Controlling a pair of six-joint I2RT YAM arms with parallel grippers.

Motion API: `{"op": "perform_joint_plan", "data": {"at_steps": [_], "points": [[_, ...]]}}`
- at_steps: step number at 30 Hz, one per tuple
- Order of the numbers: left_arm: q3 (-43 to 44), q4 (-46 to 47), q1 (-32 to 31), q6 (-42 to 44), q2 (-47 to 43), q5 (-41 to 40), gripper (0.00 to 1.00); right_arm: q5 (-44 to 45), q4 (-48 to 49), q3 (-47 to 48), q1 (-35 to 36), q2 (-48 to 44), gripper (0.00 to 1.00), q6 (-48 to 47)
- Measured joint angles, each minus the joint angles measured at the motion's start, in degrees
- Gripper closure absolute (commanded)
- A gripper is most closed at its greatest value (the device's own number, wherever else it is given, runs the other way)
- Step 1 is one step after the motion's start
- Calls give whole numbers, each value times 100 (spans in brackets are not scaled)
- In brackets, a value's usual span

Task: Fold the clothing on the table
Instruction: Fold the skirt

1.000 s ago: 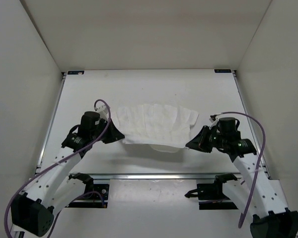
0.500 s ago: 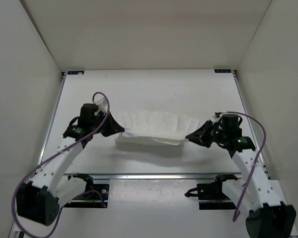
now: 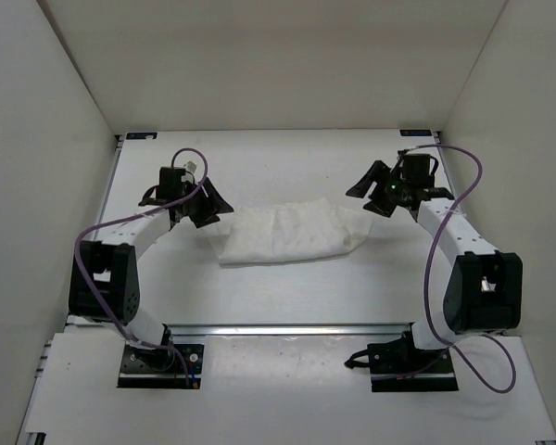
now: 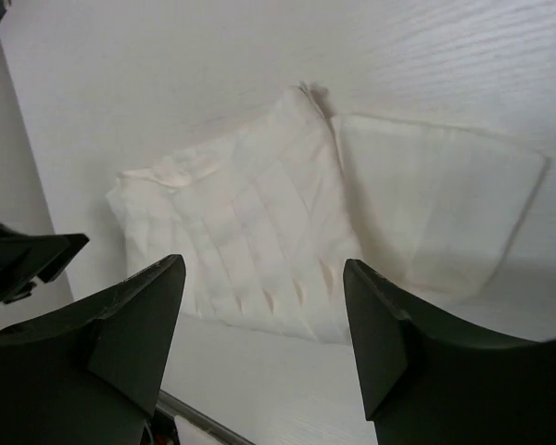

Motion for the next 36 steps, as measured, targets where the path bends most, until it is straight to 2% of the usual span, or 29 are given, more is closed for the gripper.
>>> {"op": "perform_joint_plan", "data": {"at_steps": [6,11,15,20,21,23,25,27,28,30,36], "points": [[-911,-79,-400,219,-1180,-210,31,374,-22,-1062,-39,-540,32,-96],[-1784,-138,-680,319,-1906,-511,29,461,2,-1862,-39,-450,31,-68],[-2151,-111,-684,337,-1851,-717,29,422,203,-1978,0,-175,31,31],[-2216,210,-706,330,-1384,-850,30,205,774,-1985,48,186,32,260],[-2216,286,-732,326,-1272,-874,30,120,890,-1982,63,251,35,323],[-2210,420,-822,293,-1067,-890,32,13,1069,-1943,90,393,51,376],[-2144,597,-935,278,-922,-887,41,-63,1246,-1926,131,577,77,463],[-2107,761,-994,256,-763,-874,69,-59,1366,-1963,140,684,100,546],[-2100,822,-1010,256,-675,-892,84,-55,1429,-2022,131,693,100,595],[-2094,933,-1034,267,-496,-839,100,-55,1519,-2184,55,601,100,686],[-2048,1215,-1161,243,-334,-754,100,177,999,-2238,-354,-52,100,409]]}}
